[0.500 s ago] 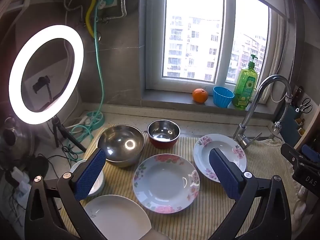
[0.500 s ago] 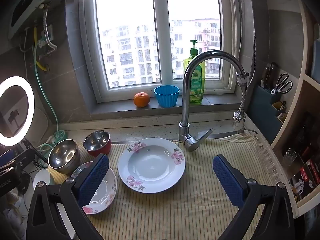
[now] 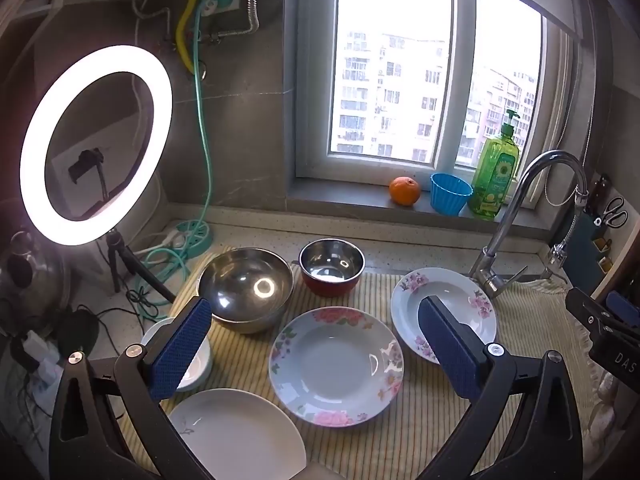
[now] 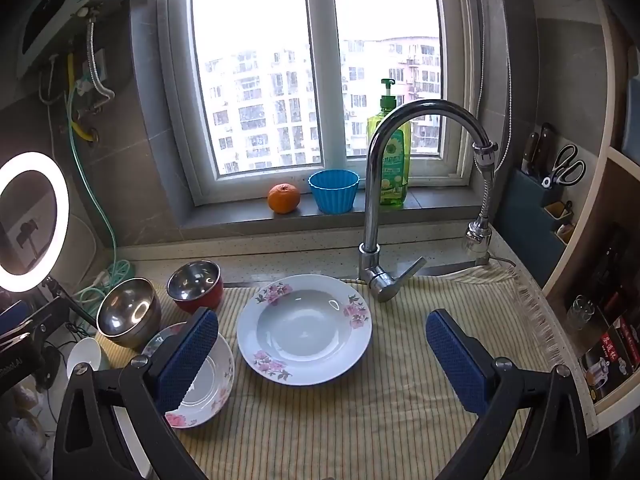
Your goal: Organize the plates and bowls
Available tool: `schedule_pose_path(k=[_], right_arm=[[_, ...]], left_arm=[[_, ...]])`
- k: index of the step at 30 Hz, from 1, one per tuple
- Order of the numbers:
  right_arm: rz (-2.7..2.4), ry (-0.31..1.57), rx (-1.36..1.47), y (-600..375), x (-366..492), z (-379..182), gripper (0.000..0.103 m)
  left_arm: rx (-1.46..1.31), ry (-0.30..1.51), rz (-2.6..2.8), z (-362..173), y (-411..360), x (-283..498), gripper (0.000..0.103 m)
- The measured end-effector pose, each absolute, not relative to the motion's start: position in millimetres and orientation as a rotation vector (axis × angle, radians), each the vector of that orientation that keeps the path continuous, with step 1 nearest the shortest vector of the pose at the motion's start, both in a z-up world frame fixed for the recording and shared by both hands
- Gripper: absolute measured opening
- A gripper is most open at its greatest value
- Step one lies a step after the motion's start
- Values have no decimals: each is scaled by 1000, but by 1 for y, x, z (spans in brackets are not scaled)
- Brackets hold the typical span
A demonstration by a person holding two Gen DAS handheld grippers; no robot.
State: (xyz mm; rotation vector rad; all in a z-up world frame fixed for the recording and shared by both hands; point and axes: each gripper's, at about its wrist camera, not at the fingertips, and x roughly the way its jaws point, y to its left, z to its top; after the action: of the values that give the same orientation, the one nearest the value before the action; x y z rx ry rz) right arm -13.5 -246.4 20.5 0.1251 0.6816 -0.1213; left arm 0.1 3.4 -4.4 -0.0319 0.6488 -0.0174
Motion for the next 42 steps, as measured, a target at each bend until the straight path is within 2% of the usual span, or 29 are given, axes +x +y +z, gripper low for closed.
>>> schedule_pose_path(k=[42], right_arm=[[-119, 680, 125, -244, -16, 23, 102]], left_arm=[[-21, 620, -23, 2, 3, -4, 103]])
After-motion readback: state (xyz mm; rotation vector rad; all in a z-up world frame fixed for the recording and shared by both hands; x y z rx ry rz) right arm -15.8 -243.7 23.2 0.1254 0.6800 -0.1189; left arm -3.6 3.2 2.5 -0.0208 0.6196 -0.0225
